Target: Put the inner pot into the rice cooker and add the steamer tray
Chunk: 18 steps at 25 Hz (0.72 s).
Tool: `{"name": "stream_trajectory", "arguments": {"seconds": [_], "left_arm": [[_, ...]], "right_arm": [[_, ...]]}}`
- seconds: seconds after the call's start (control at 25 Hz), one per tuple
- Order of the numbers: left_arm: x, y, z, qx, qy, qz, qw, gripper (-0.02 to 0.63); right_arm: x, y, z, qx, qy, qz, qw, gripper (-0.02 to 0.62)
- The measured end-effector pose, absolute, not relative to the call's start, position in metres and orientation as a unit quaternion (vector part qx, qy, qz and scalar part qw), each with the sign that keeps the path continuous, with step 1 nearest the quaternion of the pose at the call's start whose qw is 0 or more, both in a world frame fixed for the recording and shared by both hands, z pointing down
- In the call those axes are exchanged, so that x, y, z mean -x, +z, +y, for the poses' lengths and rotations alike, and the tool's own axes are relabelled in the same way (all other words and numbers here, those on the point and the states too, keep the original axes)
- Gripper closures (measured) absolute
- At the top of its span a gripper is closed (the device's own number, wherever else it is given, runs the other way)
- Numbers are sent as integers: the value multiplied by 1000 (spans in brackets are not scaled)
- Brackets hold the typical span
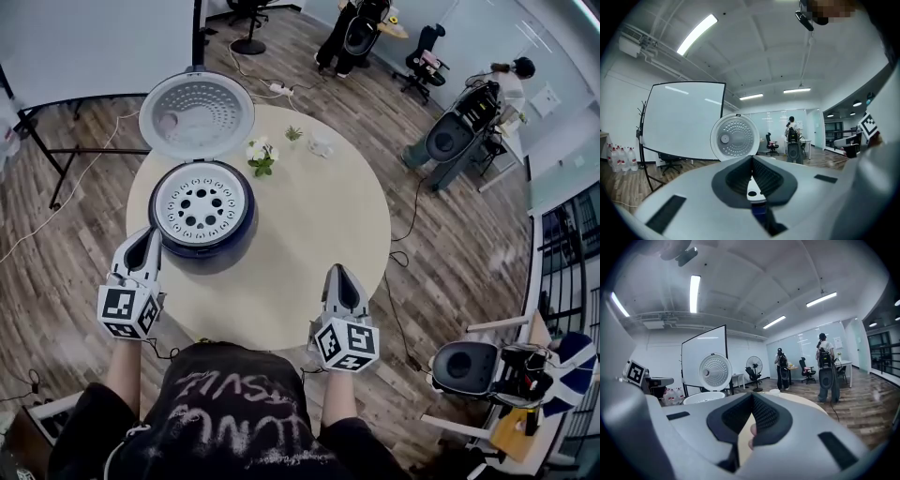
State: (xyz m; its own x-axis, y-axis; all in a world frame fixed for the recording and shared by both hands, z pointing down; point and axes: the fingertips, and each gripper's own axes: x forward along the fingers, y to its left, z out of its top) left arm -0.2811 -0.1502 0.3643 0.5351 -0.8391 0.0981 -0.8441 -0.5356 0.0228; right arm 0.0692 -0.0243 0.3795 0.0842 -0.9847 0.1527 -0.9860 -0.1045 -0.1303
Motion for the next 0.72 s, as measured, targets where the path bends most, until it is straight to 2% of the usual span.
{"name": "stream_trajectory", "arguments": {"seconds": [0.72], "left_arm": [[283,358,-158,-866,49,-497,9,594]], "right_arm": [[-69,370,-42,-733,73,-676,27,592]]}}
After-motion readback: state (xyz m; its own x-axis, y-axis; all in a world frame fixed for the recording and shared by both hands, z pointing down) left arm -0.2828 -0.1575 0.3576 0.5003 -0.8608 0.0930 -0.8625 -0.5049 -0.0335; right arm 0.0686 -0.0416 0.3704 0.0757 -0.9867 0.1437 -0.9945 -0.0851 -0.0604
